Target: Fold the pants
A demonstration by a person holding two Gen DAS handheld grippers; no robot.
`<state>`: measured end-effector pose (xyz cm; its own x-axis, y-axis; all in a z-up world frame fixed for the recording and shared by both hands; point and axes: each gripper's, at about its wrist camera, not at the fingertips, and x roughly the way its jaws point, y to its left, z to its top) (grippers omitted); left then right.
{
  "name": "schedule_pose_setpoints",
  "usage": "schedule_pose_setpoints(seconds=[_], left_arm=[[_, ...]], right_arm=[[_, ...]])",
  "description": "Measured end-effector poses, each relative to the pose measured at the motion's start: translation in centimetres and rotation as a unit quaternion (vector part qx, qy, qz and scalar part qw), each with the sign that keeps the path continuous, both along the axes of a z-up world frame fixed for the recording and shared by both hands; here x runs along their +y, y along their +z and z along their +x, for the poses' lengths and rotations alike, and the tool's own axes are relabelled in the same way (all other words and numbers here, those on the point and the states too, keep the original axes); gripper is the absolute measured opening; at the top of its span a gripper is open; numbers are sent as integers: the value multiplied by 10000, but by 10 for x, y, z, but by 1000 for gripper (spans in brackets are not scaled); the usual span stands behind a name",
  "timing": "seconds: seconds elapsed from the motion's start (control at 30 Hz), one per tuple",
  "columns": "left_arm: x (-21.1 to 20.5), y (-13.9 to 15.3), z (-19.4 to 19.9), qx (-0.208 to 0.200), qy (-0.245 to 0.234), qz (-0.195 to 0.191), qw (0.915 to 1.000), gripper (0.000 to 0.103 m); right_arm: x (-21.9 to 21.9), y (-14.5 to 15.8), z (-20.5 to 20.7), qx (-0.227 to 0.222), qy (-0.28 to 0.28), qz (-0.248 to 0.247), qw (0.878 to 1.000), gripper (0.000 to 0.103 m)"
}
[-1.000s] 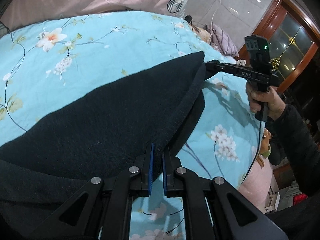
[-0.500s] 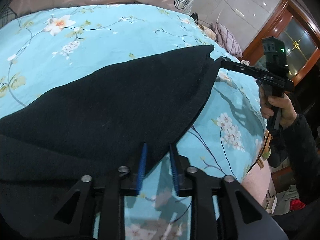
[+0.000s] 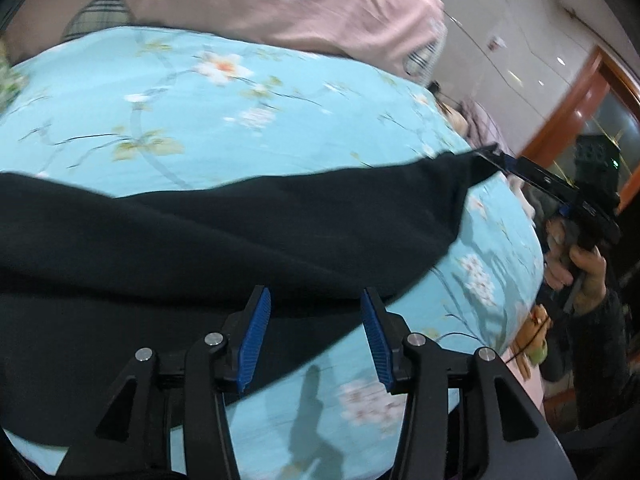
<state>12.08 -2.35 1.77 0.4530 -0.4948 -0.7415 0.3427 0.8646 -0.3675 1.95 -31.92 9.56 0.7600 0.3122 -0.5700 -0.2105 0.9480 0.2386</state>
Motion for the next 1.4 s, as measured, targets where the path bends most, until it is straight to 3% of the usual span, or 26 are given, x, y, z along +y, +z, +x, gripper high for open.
schedule_pose_setpoints(seconds=[0.1, 0.3, 0.47, 0.7, 1.0, 1.17, 1.4], left_arm=[[29, 3, -1, -26, 335, -6, 9994, 48], [91, 11, -6, -109, 969, -8, 9952, 48], [150, 18, -9, -192, 1457, 35, 9891, 48], [218, 30, 2, -336, 1915, 290, 9805, 56], [281, 26, 50, 27, 1927, 108, 9812, 71], [301, 8, 92, 548, 1526, -79, 9867, 72], [312, -17, 126, 998, 1195, -395, 9870, 72]], right_arm=[[22, 5, 5, -92, 226, 145, 9996, 64], [65, 16, 17, -275, 401, -307, 9983, 64], [83, 29, 22, -327, 767, -263, 9962, 64], [142, 2, 45, 61, 1566, -123, 9876, 64], [210, -41, 90, 733, 2364, 152, 9688, 64], [234, -59, 111, 1060, 2592, 125, 9599, 64], [253, -79, 135, 1429, 2736, 246, 9508, 64]])
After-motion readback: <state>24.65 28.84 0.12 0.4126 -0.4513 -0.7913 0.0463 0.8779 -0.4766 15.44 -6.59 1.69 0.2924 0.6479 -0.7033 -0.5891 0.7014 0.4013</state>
